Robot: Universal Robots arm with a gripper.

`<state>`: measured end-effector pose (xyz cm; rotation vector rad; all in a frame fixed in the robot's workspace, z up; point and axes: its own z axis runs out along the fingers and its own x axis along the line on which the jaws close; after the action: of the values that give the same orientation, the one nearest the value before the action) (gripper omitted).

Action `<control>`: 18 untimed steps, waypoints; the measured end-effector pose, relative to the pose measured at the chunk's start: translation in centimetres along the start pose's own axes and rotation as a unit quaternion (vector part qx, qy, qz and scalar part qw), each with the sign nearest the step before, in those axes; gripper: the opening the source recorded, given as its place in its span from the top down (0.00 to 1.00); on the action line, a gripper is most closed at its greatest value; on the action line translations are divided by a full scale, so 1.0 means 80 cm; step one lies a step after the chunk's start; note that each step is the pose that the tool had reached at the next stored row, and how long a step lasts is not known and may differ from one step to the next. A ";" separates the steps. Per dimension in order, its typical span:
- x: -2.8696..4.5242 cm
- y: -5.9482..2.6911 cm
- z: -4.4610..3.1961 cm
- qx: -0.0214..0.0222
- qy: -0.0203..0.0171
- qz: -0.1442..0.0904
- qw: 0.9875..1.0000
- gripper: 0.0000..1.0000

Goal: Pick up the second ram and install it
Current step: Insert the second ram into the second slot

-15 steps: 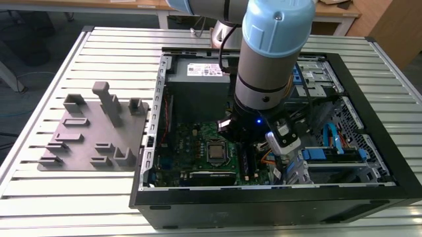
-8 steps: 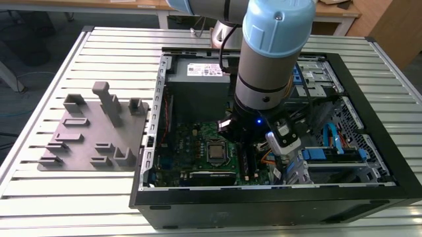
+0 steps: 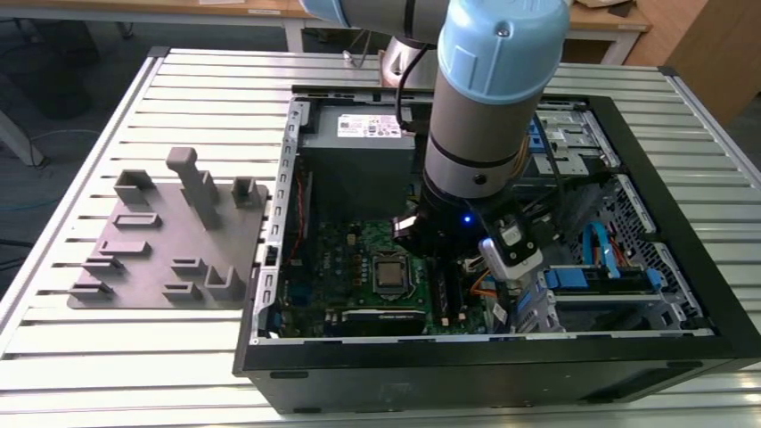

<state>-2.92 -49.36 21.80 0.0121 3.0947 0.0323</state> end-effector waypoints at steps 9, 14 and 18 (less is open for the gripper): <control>-0.0001 0.000 0.0038 0.001 0.000 0.000 1.000 0.89; 0.0000 0.000 0.0036 0.005 0.000 0.000 1.000 0.89; 0.0000 0.000 0.0035 0.006 0.000 0.000 1.000 0.89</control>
<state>-2.91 -49.36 21.52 0.0118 3.0947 0.0124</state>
